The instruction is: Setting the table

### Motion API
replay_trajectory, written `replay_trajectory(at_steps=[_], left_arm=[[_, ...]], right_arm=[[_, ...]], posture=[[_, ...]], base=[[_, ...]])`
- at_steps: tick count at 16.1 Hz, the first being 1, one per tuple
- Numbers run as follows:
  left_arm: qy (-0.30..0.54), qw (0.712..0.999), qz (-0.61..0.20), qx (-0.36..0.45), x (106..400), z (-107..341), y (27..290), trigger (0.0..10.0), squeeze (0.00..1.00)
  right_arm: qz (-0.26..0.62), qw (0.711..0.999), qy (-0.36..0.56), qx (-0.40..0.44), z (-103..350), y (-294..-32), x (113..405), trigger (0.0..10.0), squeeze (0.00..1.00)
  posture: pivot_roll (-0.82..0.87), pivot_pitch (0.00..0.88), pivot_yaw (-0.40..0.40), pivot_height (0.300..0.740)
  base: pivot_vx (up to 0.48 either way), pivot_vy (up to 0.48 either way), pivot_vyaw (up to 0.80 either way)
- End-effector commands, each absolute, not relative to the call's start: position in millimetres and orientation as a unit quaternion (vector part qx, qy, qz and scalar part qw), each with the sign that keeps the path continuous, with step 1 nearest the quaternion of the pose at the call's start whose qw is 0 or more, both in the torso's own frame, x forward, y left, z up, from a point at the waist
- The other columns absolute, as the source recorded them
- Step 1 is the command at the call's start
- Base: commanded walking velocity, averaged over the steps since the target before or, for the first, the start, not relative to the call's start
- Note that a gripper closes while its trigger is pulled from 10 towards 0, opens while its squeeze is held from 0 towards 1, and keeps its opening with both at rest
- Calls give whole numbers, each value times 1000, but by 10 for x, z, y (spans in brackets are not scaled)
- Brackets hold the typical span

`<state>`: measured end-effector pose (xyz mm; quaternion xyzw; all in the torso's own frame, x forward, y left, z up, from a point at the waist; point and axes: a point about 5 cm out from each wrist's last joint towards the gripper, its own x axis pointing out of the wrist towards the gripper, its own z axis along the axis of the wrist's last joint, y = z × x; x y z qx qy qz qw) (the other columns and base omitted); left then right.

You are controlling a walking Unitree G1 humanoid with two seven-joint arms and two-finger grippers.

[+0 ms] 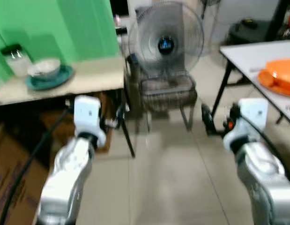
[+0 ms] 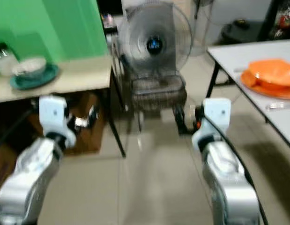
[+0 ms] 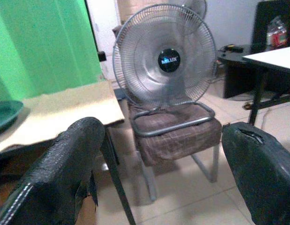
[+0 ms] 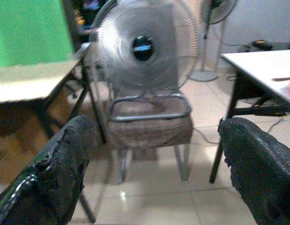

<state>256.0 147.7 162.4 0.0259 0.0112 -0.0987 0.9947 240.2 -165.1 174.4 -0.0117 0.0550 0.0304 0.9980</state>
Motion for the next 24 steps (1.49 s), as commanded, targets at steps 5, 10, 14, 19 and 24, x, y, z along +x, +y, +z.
replay_trajectory(at_steps=[5,10,14,19,24], left_arm=[[8,995,-95,28,2571,1660,1514,10000,643],[6,995,-95,24,2554,1680,1542,10000,647],[3,995,-93,21,2550,1686,1546,10000,647],[4,996,-89,21,2529,1693,1570,10000,647],[5,996,-90,22,2531,1688,1581,10000,651]], right_arm=[[82,995,49,-18,1782,-1531,2425,10000,1000],[104,993,49,-18,1773,-1478,2433,10000,1000],[113,992,49,-20,1772,-1463,2447,10000,1000],[119,991,49,-18,1765,-1444,2448,10000,1000],[104,994,41,-19,1783,-1470,2442,10000,1000]], posture=[[-69,0,100,740],[-59,0,95,740],[-54,0,85,740],[-44,0,82,740],[-52,0,88,740]], base=[[0,0,765],[153,0,800],[315,0,800],[337,0,800],[365,0,160]])
